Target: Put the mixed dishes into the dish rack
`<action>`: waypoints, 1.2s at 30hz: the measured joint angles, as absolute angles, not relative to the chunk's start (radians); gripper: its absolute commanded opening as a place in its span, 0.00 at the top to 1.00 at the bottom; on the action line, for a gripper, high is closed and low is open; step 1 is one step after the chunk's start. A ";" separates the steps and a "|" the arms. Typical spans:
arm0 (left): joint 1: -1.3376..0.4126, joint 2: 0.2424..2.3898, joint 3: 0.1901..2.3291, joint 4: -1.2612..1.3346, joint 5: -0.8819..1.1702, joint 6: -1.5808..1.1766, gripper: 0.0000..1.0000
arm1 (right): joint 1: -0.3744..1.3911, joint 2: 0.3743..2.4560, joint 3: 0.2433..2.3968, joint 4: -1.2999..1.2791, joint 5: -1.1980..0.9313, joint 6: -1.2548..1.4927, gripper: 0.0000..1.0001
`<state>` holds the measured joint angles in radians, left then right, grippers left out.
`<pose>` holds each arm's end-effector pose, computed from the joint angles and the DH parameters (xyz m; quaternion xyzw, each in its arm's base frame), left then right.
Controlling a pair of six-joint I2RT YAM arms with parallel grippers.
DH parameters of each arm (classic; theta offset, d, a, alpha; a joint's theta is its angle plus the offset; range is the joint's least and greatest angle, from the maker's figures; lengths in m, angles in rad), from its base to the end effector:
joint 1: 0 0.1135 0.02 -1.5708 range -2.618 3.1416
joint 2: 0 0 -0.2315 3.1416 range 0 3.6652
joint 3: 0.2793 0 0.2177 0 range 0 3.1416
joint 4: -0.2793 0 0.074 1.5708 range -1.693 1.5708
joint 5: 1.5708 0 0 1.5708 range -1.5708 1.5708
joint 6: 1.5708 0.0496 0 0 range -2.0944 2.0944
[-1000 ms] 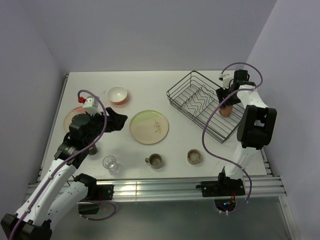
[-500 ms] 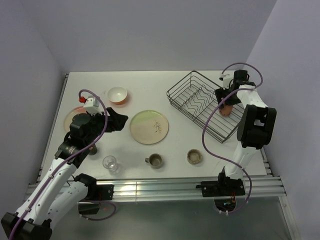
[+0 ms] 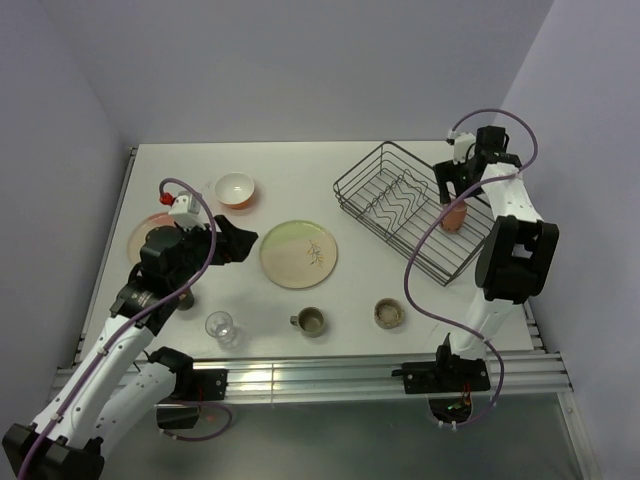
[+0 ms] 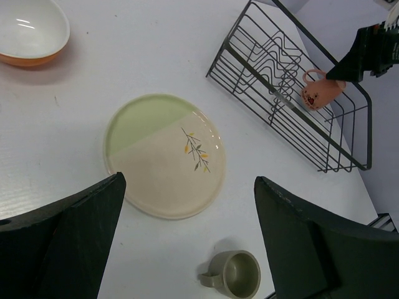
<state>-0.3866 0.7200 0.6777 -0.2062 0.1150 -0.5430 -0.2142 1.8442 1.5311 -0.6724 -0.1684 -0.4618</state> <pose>0.1618 -0.0720 0.2869 -0.0264 0.7883 -0.3153 0.5276 0.3613 -0.0701 0.2266 -0.1419 0.9438 -0.0194 0.2979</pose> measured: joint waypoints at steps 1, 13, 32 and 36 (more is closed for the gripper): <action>-0.387 0.723 0.678 -0.206 0.117 -0.543 0.09 | -0.215 1.835 1.542 -0.677 -0.169 -0.462 0.05; -0.433 0.880 0.740 -0.243 0.285 -0.557 0.30 | -0.215 1.685 1.679 -0.812 -0.342 -0.553 0.05; -0.966 1.345 0.896 -0.375 0.013 -0.699 0.49 | 0.129 1.324 1.156 -0.684 -0.788 -0.423 0.07; -1.007 1.420 0.927 -0.424 -0.064 -0.702 0.50 | 0.129 1.310 1.124 -0.649 -0.801 -0.396 0.07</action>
